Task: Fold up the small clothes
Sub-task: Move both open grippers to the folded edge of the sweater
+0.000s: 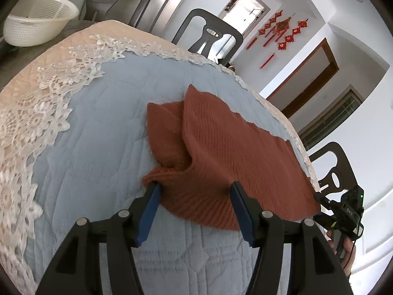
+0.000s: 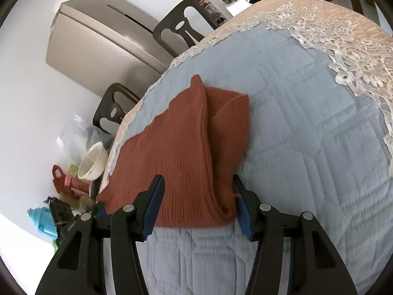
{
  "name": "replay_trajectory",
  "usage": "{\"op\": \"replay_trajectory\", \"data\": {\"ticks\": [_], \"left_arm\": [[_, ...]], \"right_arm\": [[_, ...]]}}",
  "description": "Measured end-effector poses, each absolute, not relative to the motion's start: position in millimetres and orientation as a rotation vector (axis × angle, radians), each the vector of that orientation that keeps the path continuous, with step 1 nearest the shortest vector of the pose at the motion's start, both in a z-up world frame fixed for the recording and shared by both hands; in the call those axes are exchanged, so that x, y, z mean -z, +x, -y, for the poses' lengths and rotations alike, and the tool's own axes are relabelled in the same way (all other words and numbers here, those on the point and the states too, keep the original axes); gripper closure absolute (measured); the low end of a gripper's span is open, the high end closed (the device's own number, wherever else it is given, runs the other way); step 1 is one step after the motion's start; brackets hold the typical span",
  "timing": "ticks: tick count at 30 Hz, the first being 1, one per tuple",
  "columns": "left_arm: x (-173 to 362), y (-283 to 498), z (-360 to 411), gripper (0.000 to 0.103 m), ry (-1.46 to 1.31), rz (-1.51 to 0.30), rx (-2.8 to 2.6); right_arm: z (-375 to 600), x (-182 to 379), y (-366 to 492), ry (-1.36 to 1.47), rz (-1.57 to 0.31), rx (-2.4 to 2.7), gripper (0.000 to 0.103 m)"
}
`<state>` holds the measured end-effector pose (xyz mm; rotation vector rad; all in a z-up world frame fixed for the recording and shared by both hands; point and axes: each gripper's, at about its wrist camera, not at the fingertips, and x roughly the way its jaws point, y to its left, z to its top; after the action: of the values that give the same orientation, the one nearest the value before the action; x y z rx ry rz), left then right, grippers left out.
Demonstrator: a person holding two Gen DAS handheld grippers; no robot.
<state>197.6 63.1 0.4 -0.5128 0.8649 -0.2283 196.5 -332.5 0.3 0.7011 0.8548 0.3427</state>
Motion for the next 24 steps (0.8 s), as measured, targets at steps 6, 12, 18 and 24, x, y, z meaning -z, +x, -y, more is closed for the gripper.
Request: {"op": "replay_trajectory", "data": {"ticks": [6,12,18,24], "left_arm": [[-8.9,190.9,-82.2,0.042,-0.538,-0.825,0.203],[-5.6,204.3,-103.8,0.035,-0.546,-0.824,0.148],[4.5,231.3,-91.9,0.031,-0.537,-0.842,0.228],[1.2,232.9,-63.6,0.031,-0.509,-0.852,0.346]], "right_arm": [[333.2,-1.4,204.7,0.697,-0.873,-0.365,0.048],[332.0,0.0,205.4,0.681,-0.861,-0.373,0.048],[334.2,0.5,210.5,0.670,-0.869,-0.396,0.048],[335.2,1.1,221.5,0.681,-0.857,-0.389,0.048]]}}
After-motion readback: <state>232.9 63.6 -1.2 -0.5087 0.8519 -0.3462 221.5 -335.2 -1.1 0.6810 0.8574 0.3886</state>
